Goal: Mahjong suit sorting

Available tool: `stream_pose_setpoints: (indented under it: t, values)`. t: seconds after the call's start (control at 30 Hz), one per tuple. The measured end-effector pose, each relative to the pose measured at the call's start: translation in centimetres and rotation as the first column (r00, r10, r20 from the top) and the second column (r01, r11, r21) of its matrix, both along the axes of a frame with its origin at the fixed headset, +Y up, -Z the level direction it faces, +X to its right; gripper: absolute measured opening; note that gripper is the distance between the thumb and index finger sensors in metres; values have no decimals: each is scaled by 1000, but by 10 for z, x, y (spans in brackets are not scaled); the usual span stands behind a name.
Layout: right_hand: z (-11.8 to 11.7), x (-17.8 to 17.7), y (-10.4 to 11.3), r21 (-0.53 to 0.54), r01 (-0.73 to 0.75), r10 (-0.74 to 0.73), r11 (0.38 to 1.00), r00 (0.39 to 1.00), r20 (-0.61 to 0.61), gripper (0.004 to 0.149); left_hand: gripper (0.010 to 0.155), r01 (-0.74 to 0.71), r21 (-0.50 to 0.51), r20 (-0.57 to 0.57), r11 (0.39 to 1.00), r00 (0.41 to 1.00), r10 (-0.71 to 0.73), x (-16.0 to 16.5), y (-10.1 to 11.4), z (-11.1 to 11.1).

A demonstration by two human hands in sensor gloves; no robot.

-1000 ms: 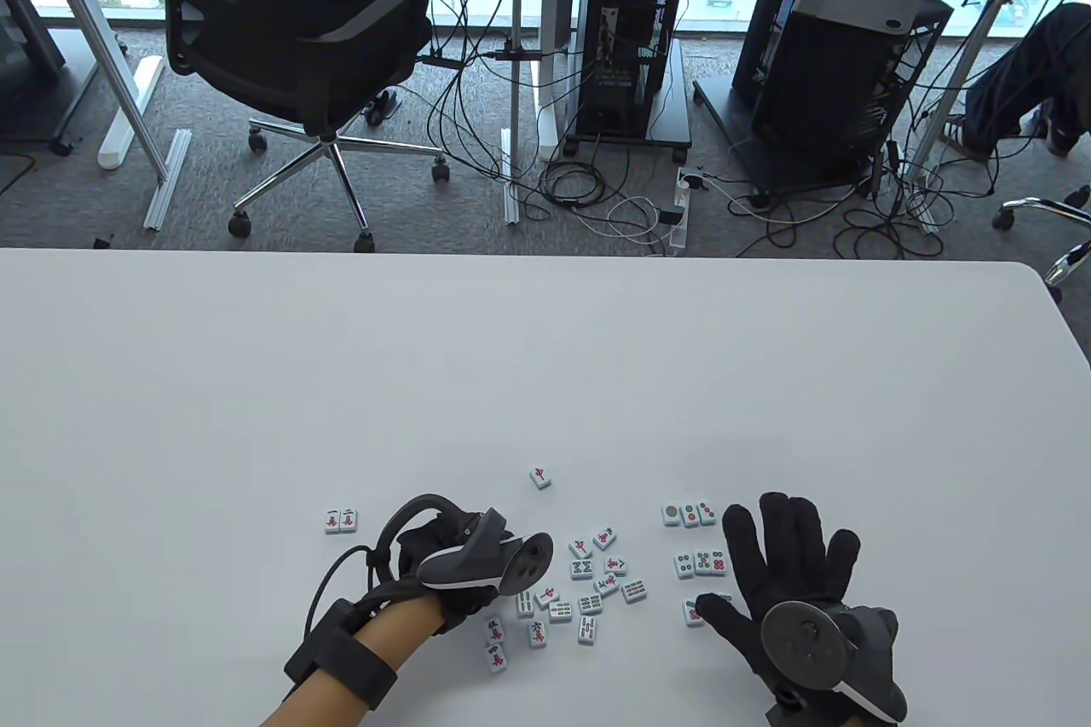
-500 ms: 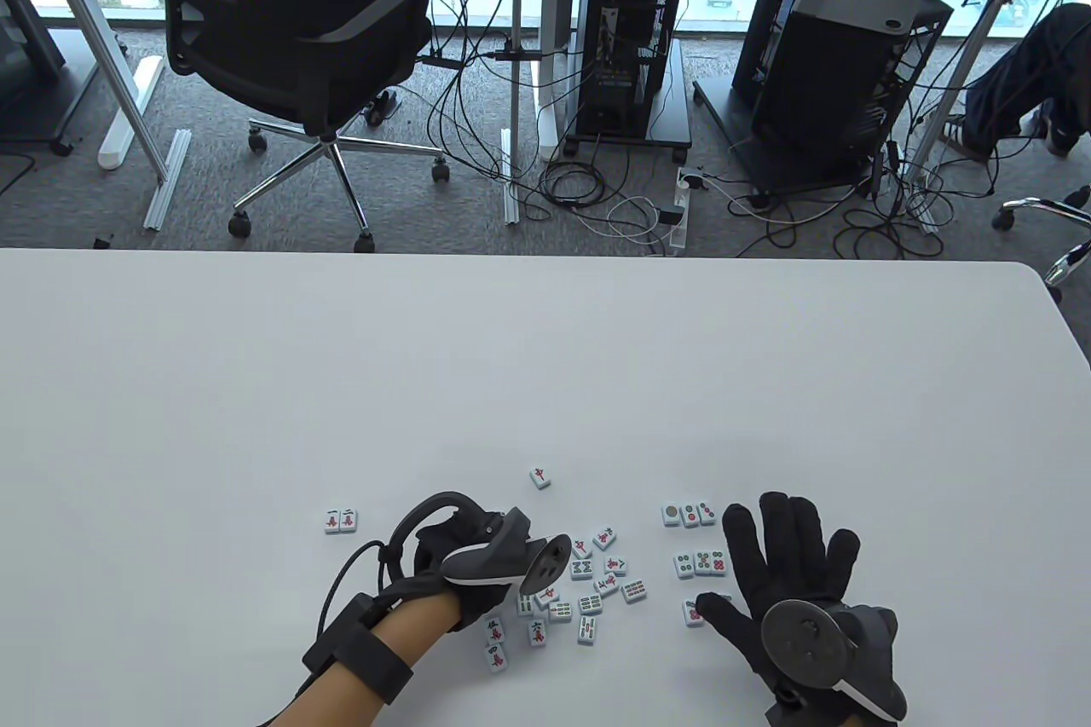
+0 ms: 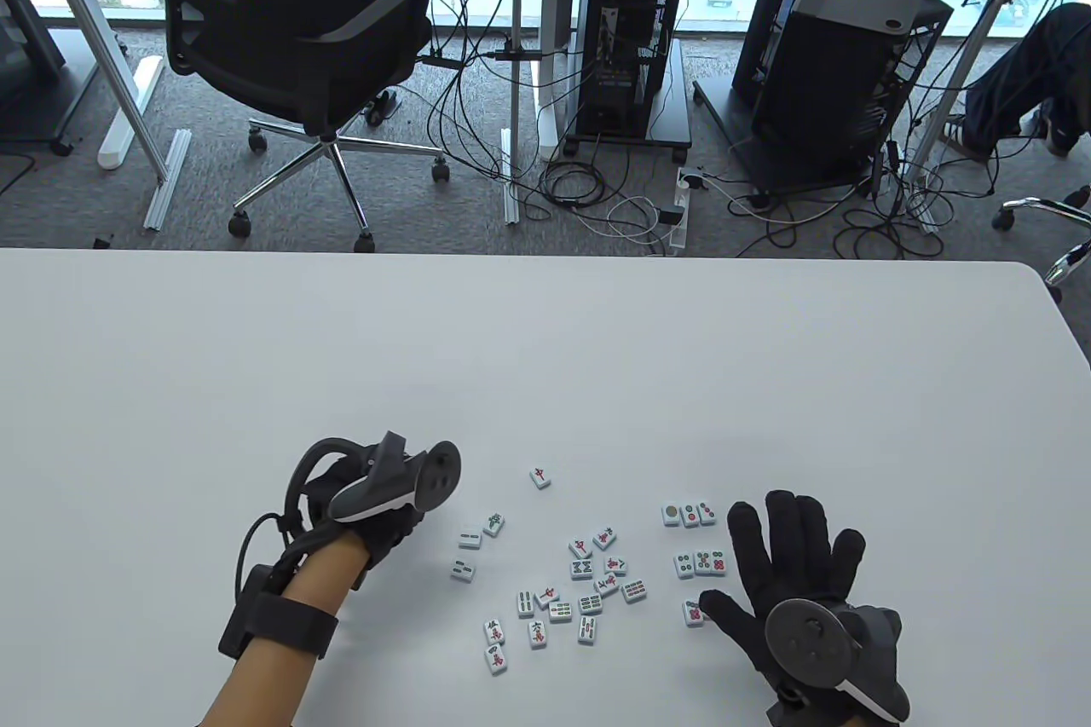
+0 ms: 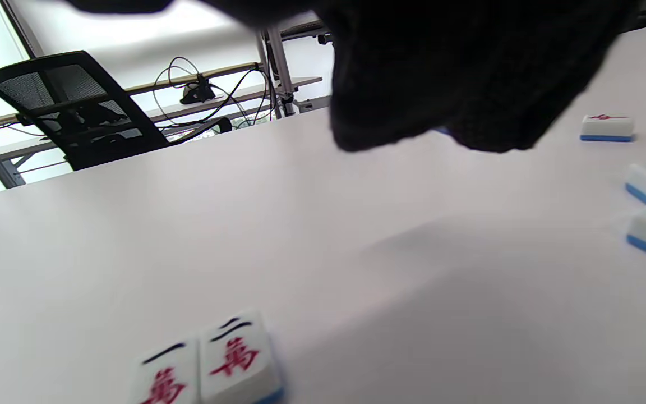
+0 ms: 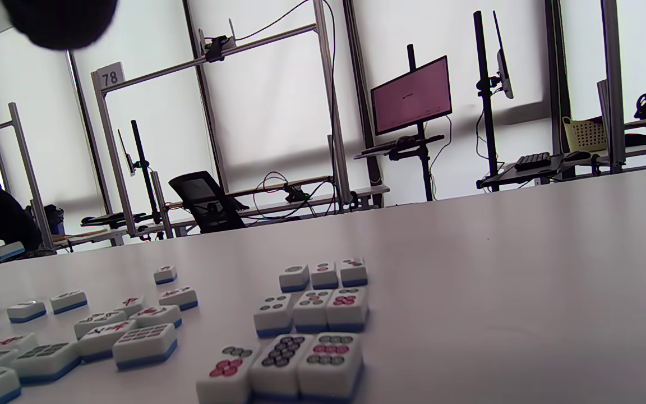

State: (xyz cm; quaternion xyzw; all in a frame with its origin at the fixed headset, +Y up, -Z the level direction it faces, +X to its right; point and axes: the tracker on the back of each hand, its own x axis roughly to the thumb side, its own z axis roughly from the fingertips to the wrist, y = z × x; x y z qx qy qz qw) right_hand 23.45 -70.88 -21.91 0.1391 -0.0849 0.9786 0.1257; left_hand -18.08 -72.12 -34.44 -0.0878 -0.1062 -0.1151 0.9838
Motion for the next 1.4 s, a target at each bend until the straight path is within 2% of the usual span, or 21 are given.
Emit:
stream_pose_setpoints:
  t: [0.13,0.23,0.47,0.73,0.9,1.0,1.13,1.27,1.4]
  values:
    - [0,0,0,0,-1,1,1000,1000,-3,85,60,40,-73,-75,997,996,-45,-21,-19,-2]
    - [0,0,-1,1,-3,3,1000,1000,-2,85,59,66,-93,-87,993,993,-74,-27,-28,-1]
    - [1,0,-1,-4,-10,10,1000,1000,0,85,57,111,-106,-103,988,987,-122,-31,-38,-1]
    - [1,0,-1,-3,-10,10,1000,1000,0,85,63,123,-132,-117,984,983,-139,-33,-35,5]
    - [1,0,-1,1,-1,1,1000,1000,0,85,66,87,-52,-120,995,988,-93,-33,-15,12]
    - [1,0,-1,2,-1,1,1000,1000,-3,85,66,39,0,-73,999,997,-38,-23,0,21]
    - [1,0,-1,4,-2,2,1000,1000,-3,85,66,-27,27,47,999,999,26,3,11,38]
    - [1,-1,-1,5,-3,3,1000,1000,-7,85,64,-83,22,177,996,981,78,36,14,57]
    - [2,-1,-1,7,-4,4,1000,1000,-10,85,59,-105,-25,283,994,953,108,68,6,75]
